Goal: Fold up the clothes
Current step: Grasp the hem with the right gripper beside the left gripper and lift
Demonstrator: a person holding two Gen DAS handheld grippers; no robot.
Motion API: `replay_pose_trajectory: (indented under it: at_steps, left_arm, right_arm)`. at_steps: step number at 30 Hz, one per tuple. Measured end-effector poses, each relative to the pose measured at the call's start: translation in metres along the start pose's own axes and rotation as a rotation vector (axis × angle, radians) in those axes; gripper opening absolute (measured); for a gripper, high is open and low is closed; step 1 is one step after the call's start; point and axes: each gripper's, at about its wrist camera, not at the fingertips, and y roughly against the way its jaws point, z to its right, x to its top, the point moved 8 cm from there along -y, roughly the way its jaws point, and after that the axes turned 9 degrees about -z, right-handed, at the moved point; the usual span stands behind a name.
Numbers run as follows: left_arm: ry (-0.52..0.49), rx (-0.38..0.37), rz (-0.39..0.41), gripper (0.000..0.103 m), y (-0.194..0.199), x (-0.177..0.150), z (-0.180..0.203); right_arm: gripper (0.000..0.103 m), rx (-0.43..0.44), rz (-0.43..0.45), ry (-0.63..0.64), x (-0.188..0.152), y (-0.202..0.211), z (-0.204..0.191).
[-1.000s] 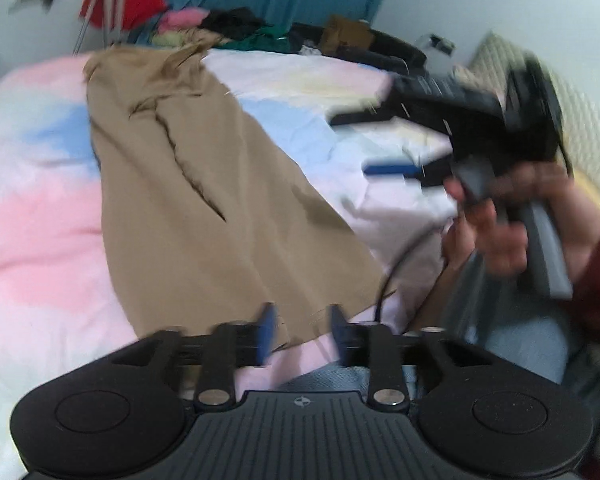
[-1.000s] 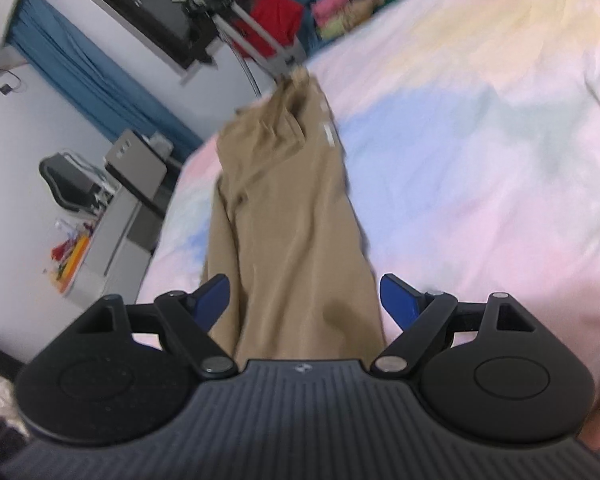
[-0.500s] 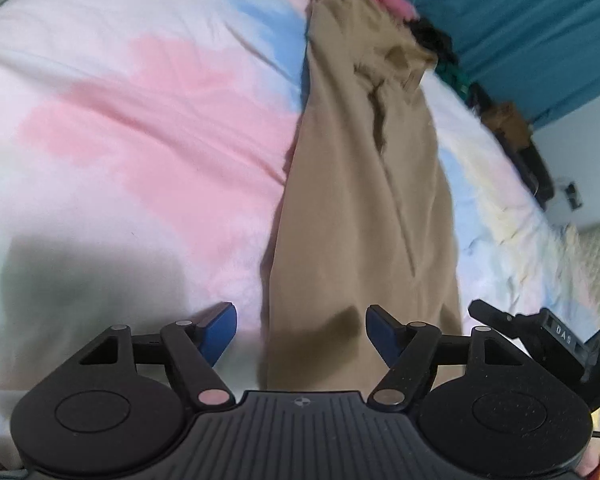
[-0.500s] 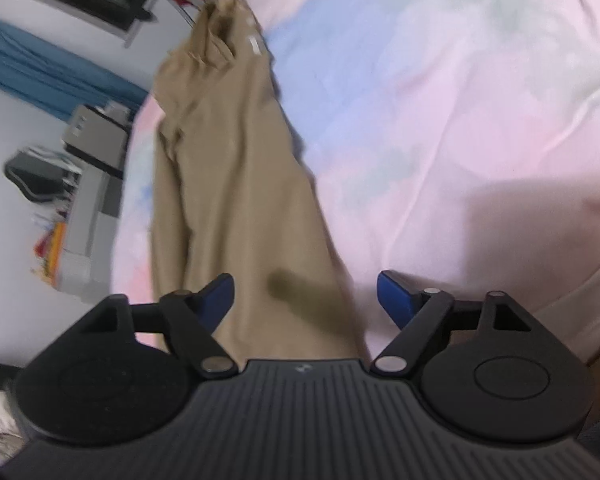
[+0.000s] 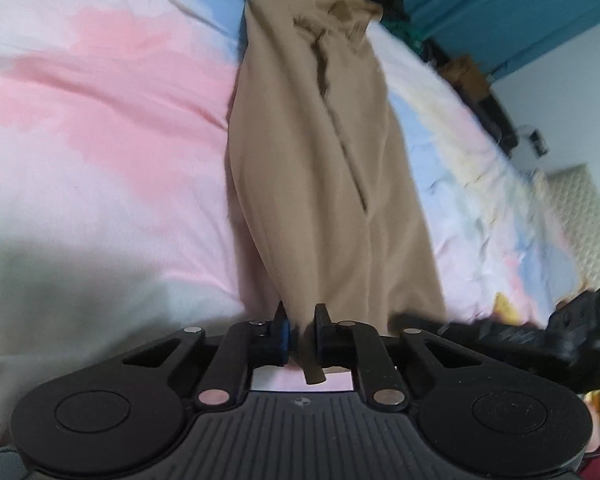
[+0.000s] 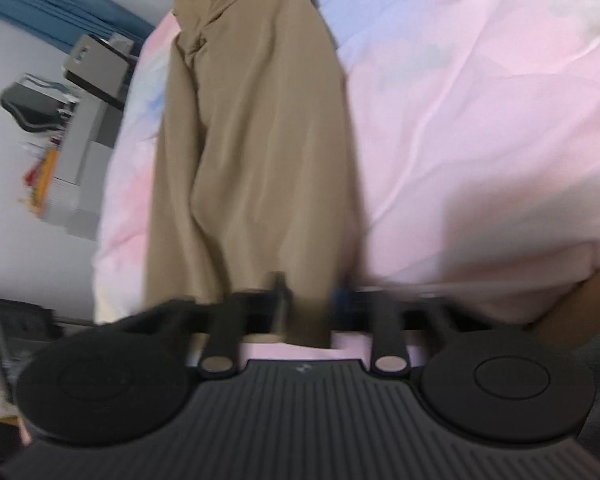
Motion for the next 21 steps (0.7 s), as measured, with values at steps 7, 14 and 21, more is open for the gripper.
replay_pose_trajectory:
  at_steps: [7, 14, 21]
  left_arm:
    - [0.049, -0.261, 0.236, 0.008, 0.065, 0.009, 0.015]
    - [-0.005, -0.356, 0.396, 0.008, 0.134, 0.018, 0.064]
    - [-0.081, -0.315, 0.429, 0.008, 0.168, -0.037, 0.104]
  right_arm:
    - [0.012, 0.101, 0.166, 0.052, 0.018, 0.059, -0.026]
    - [0.012, 0.271, 0.337, 0.136, 0.046, 0.152, -0.072]
    - [0.012, 0.321, 0.367, 0.194, 0.007, 0.203, -0.058]
